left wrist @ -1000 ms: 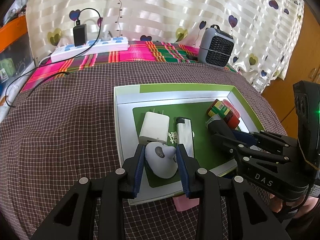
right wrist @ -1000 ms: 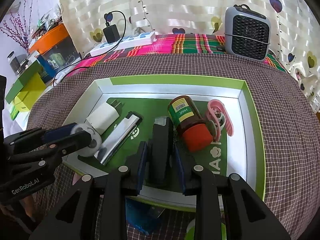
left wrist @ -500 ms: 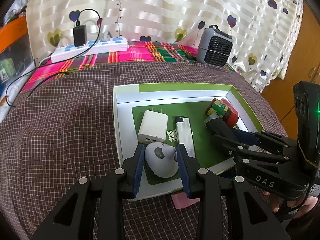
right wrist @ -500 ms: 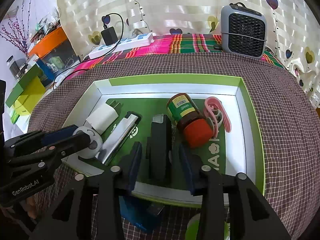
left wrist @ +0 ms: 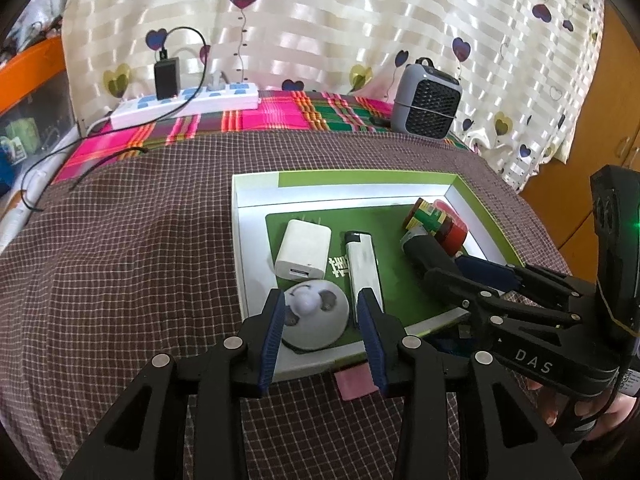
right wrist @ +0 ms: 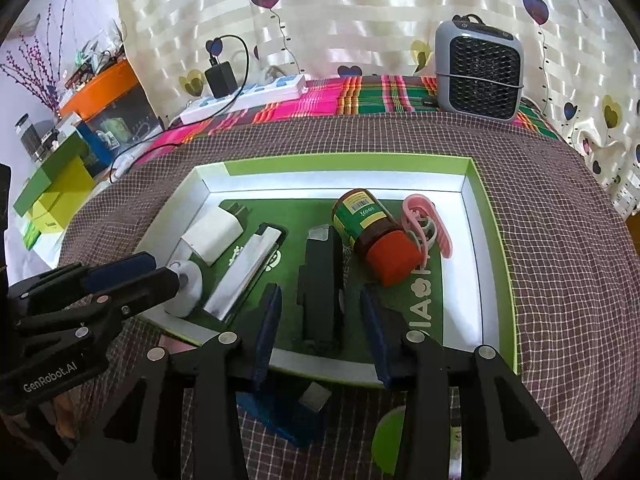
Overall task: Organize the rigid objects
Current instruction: 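Release the white gadget with the left gripper while the right gripper releases the black case, then move both open grippers back out of the box toward the remaining items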
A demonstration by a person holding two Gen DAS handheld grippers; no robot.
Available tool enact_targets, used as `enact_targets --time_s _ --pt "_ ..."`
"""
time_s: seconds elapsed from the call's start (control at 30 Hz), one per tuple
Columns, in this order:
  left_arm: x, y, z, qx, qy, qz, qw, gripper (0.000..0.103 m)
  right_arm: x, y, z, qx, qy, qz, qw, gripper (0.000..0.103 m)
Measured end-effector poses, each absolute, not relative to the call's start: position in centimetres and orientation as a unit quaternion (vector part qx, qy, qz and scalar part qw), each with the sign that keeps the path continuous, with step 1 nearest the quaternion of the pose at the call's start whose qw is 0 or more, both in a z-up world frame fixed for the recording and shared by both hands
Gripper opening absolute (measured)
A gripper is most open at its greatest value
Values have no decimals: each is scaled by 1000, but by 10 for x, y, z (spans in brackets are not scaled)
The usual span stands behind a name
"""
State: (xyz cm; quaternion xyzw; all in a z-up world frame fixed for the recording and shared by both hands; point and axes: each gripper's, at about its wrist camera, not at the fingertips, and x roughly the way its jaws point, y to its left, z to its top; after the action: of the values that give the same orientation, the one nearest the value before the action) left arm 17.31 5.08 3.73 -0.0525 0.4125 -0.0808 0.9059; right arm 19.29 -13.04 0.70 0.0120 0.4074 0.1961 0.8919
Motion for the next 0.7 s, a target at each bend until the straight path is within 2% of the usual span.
enact_targets --time_s 0.7 --pt "94 47 59 -39 374 -38 926 39 127 -146 34 2 352 176 919 43"
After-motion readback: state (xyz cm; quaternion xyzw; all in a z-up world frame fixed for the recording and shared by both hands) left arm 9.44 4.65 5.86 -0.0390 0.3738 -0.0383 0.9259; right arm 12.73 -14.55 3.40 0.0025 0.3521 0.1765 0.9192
